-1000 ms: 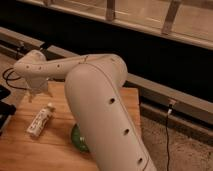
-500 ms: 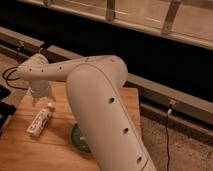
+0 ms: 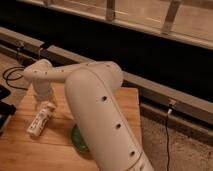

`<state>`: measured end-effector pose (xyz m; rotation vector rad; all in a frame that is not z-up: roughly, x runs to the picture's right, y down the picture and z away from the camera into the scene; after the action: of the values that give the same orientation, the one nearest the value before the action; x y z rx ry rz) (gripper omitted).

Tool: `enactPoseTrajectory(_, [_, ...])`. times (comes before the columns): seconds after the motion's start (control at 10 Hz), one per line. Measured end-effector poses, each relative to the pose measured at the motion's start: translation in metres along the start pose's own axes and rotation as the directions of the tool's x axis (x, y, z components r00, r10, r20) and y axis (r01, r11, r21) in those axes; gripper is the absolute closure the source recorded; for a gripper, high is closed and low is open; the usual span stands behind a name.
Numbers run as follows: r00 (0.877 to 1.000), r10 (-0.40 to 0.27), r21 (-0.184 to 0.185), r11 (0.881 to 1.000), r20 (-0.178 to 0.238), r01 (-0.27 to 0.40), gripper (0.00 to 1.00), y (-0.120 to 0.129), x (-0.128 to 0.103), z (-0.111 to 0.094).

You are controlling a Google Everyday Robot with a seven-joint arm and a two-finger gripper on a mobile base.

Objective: Place the bottle in the ceramic bowl

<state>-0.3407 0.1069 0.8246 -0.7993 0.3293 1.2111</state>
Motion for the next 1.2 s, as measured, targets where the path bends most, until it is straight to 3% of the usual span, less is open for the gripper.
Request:
enactPoseTrajectory(0.5, [0.998,0.012,-0.058,0.998,-0.062,-0.015,0.35,0.015,0.011,0.024])
enactPoseTrajectory(1.0, [0.994,-0.026,-0.082,0.996,-0.107,0.017,0.35,0.034,0.020,0.052])
enactPoseTrajectory(1.2, [0.991,-0.041,-0.114,0.993,-0.126,0.027,0.46,0.043,0.023,0.063])
